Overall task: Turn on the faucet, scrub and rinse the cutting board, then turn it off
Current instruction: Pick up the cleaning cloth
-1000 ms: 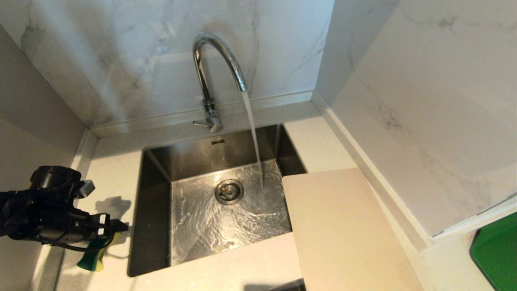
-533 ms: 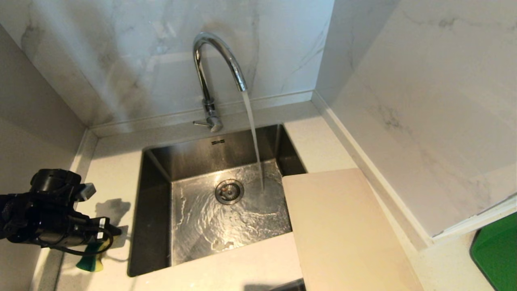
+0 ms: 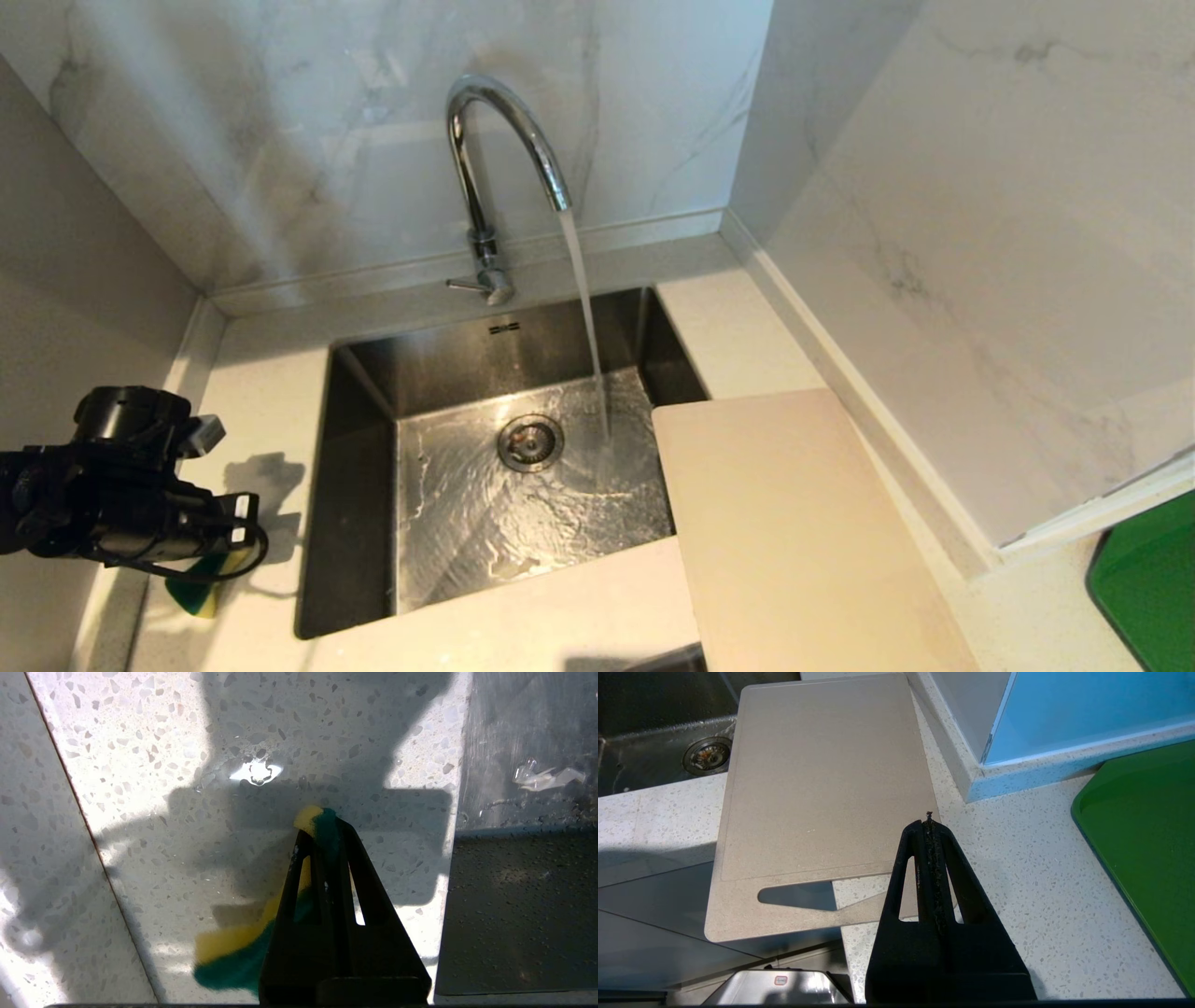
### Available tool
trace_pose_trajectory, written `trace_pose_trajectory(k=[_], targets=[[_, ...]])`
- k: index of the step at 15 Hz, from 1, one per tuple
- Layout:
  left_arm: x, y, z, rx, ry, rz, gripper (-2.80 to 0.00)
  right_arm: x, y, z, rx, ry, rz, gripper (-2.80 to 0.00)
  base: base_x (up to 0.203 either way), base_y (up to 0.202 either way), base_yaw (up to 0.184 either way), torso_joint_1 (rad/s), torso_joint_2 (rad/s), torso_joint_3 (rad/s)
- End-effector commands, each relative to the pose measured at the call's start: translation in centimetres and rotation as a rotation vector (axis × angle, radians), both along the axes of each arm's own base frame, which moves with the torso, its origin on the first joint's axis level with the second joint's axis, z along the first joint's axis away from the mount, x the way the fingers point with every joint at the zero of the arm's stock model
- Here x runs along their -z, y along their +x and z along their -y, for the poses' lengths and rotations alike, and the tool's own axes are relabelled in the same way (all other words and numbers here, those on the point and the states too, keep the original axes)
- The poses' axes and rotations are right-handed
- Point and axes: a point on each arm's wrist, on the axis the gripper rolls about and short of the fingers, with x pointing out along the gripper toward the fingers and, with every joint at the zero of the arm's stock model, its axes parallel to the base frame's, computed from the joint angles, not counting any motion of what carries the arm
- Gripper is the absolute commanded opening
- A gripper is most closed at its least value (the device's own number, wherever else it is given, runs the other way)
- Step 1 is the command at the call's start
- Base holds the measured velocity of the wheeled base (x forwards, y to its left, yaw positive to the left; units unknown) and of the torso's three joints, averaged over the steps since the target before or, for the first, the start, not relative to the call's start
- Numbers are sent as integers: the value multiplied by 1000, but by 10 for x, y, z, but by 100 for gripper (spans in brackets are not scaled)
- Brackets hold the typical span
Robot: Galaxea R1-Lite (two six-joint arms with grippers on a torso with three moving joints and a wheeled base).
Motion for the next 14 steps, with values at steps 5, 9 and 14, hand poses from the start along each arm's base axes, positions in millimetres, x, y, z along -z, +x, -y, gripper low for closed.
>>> trace_pose_trajectory(k=[5, 9, 14], targets=[[-11, 6, 2, 5, -2, 49, -280, 0, 0, 0, 0, 0, 0, -280, 0, 0, 0, 0, 0, 0], [-55, 21, 2, -29, -30, 217, -280, 0, 0, 0, 0, 0, 0, -280, 0, 0, 0, 0, 0, 0], [-60, 34, 1, -69, -67, 251, -280, 0, 0, 0, 0, 0, 0, -280, 0, 0, 0, 0, 0, 0]])
